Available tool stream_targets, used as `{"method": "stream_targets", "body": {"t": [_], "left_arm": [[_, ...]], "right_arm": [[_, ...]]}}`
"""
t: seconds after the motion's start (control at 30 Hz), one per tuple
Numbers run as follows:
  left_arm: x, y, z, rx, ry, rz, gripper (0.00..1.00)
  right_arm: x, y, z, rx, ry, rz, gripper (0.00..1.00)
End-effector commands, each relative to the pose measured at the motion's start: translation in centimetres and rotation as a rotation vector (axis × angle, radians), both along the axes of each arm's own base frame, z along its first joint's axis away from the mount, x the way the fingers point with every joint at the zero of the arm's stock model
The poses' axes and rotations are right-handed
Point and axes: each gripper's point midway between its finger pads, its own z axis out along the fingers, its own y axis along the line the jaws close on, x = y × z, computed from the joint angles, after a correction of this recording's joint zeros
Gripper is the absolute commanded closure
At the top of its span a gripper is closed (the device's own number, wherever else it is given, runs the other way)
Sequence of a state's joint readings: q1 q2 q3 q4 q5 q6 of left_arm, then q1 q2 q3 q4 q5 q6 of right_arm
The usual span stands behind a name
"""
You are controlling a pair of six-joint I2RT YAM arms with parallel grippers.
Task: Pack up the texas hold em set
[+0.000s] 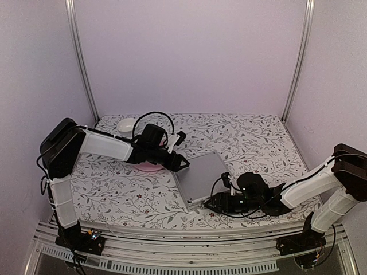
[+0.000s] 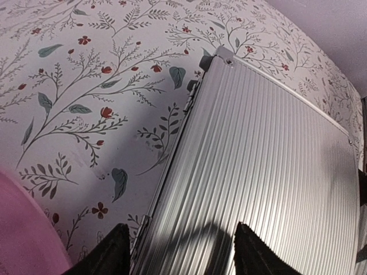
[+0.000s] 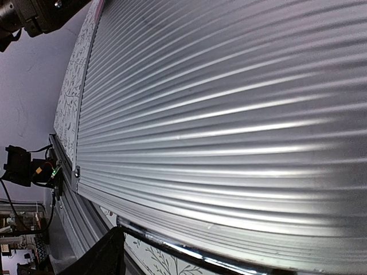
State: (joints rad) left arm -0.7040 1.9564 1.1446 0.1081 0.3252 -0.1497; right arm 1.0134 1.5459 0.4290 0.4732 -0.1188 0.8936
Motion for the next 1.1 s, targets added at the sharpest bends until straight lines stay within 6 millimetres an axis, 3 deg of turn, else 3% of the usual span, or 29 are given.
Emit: {"method": "stream_targets", "body": {"t": [0.0,0.33,0.6,1.07], "left_arm": [[-1.8,0.7,-2.7,0.037,0.097,-0.016,0.39],[-1.9,0.8,-2.9,0.042,0.102,-0.009,0.4],[-2.0,0.7,-2.8,0.038,0.104,-0.008,0.41],[-2.3,0.5,-3.0,0.039,0.109,-0.013,0.43]], "right_arm": [[0.4,0.3,0.9,0.04,0.017,-0.018,0.26],[0.2,-0.1,2.6,0.096,0.045,-0.063,0.27],[0.5,0.2,2.4,0.088,0.041,-0.064,0.27],[1.0,0.4,5.4,0.158,0.007,-0.086,0.27]]}}
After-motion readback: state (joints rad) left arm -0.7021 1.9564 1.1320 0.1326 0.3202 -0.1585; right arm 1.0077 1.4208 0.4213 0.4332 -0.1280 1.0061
